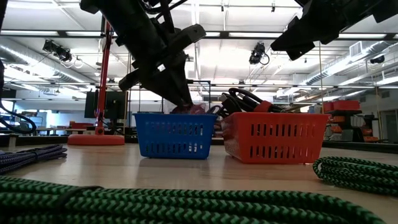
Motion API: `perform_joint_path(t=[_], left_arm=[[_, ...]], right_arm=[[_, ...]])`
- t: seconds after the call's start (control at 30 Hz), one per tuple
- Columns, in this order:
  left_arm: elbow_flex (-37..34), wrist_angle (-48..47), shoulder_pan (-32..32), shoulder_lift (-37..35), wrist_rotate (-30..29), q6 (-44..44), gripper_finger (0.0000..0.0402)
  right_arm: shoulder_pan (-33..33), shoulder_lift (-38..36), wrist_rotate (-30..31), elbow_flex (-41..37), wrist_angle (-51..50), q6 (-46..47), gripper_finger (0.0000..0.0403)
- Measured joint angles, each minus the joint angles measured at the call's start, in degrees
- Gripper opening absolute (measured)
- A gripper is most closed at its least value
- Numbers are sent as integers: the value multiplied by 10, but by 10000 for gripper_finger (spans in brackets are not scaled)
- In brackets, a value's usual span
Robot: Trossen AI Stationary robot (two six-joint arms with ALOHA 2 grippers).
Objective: Pick & Place USB Port
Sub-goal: Put the pink charger cable into the blue bin, then put the purple charger cable into the blue bin
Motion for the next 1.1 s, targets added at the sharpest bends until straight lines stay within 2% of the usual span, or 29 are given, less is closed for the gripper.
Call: perform_joint_path(t=[0.17,0.33,0.47,0.6,0.7,0.83,1.1], left_arm=[[0,0,0,0,-3,14,131],[6,-3,0,0,-30,37,162],[21,-3,1,-12,-24,59,169],[28,-55,-8,-48,4,54,164],[28,-131,-32,-79,7,5,158],[28,-221,-86,-111,-10,-106,152],[28,-278,-210,-113,-48,-348,158]], right_arm=[[0,0,0,0,0,0,59],[0,0,0,0,0,0,59],[0,0,0,0,-3,-1,59],[0,0,0,0,-15,0,59],[0,0,0,0,-23,0,59],[0,0,0,0,-24,-3,59],[0,0,0,0,-23,-18,59]])
